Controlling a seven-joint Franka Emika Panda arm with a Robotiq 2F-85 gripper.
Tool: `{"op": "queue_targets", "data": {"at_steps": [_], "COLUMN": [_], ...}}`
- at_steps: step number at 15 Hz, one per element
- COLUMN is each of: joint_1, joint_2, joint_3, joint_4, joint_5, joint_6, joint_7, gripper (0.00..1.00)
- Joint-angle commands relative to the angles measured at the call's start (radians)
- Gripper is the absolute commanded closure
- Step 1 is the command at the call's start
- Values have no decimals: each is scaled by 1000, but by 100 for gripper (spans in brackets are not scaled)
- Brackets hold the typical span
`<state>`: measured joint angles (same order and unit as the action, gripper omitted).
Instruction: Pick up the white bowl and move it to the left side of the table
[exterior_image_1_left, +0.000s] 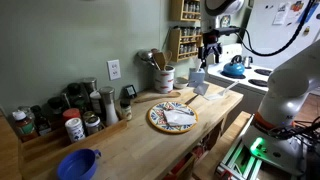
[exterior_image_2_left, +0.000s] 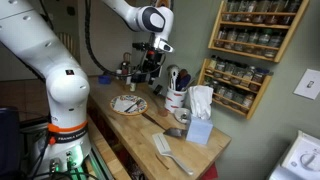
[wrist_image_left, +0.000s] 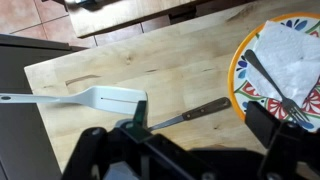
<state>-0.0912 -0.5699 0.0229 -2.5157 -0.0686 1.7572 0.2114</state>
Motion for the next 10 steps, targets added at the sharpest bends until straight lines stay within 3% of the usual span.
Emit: {"op": "queue_targets", "data": {"at_steps": [1,8,10], "joint_1": [4,4,27], "joint_2": [1,1,47], "joint_3": [-4,-4,15], "joint_4": [1,1,30], "joint_5": [-2,-2,-39], "joint_6": [-2,-2,68], "joint_7": [1,1,-49], "gripper": [0,0,0]}}
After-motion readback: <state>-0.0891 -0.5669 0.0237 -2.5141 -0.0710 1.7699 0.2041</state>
